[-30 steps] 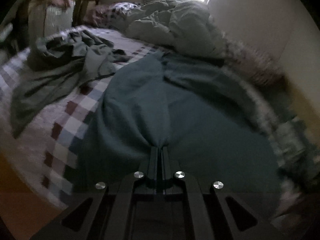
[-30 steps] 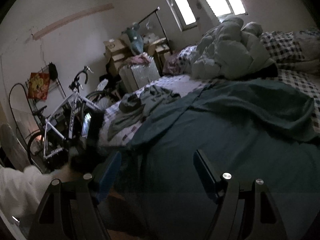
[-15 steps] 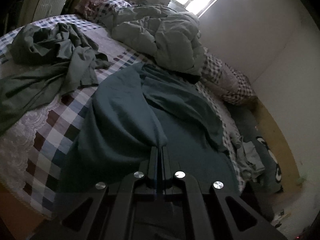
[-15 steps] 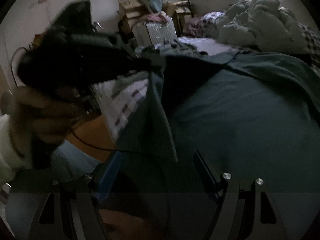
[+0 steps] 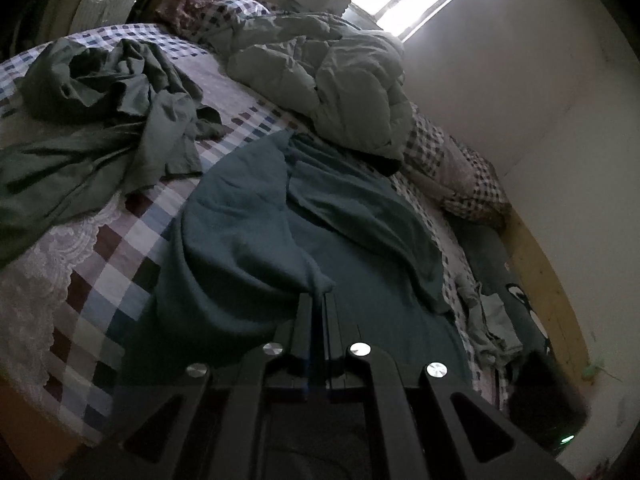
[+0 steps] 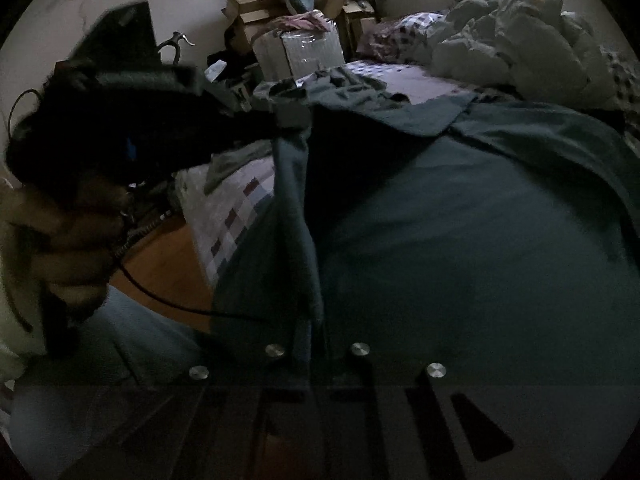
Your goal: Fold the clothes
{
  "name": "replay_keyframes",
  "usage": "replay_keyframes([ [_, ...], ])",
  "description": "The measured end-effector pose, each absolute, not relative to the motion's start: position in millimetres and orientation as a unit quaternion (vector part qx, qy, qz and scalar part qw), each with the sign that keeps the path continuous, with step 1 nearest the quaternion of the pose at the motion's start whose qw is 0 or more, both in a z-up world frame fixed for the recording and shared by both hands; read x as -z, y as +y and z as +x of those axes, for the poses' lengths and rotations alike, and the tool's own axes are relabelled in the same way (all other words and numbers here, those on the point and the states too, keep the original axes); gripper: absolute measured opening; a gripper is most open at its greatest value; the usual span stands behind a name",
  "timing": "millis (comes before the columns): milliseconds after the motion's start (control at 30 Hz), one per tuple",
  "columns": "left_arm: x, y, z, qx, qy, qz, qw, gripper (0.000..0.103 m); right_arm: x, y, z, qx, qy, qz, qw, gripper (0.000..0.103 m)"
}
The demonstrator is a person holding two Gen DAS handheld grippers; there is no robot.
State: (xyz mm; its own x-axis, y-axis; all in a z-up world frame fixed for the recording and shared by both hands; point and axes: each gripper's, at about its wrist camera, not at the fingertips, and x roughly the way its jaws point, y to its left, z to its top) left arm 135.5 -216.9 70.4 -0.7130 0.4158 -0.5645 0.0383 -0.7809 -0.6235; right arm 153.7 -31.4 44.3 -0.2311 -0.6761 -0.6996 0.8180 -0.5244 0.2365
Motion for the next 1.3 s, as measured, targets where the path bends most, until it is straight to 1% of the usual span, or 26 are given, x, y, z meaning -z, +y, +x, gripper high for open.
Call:
replay_keyframes([
  [133,-70.6,-219.4,134.3,-0.867,-0.326,-0.356,0.123,0.002,-78.0,-23.0,155.1,0.788,0.09,0.377,0.478,0.001],
  [233,-75.9,-218.7,134.2,-0.866,-0.326,-0.351,0.141,0.004,-101.7,-22.6,160.4,0.792,0.109,0.36,0.48,0.001],
  [267,-76.9,-220.7,135.1,-0.865,-0.328,-0.351,0.142,0.01,-107.8,-22.7,161.7,0.793,0.113,0.357,0.481,0.0],
  [300,-77.9,-222.7,135.9,-0.865,-0.33,-0.35,0.144,0.028,-113.6,-22.7,162.7,0.793,0.116,0.355,0.481,0.0],
  [333,-78.9,-224.7,136.7,-0.864,-0.332,-0.35,0.145,0.04,-120.0,-22.8,163.9,0.796,0.122,0.352,0.477,0.0],
  [367,-78.6,-227.8,137.9,-0.862,-0.337,-0.347,0.149,0.062,-125.3,-22.6,164.8,0.798,0.126,0.349,0.474,0.0],
  [400,-77.4,-233.2,140.0,-0.86,-0.35,-0.34,0.153,0.076,-131.3,-21.1,164.8,0.802,0.129,0.346,0.469,0.0],
  [433,-76.1,-238.6,142.1,-0.857,-0.362,-0.333,0.156,0.078,-138.7,-18.1,164.3,0.806,0.126,0.344,0.464,0.0],
  [500,-71.7,-252.1,145.3,-0.849,-0.391,-0.323,0.151,0.081,-151.2,-11.3,163.2,0.813,0.12,0.34,0.456,0.0],
  [667,-57.7,-270.2,140.4,-0.824,-0.439,-0.329,0.144,0.081,-179.7,6.7,158.8,0.834,0.107,0.329,0.429,0.0],
  [967,-41.5,-255.8,105.9,-0.802,-0.46,-0.347,0.155,0.081,-227.6,31.8,130.0,0.871,0.068,0.308,0.376,0.0],
  [1167,-26.6,-240.2,72.2,-0.783,-0.48,-0.363,0.158,0.081,-267.1,36.3,95.7,0.893,0.049,0.294,0.337,0.0],
  [1300,-26.9,-226.0,52.3,-0.784,-0.476,-0.356,0.18,0.081,-290.5,39.4,66.3,0.902,0.026,0.293,0.315,0.0],
])
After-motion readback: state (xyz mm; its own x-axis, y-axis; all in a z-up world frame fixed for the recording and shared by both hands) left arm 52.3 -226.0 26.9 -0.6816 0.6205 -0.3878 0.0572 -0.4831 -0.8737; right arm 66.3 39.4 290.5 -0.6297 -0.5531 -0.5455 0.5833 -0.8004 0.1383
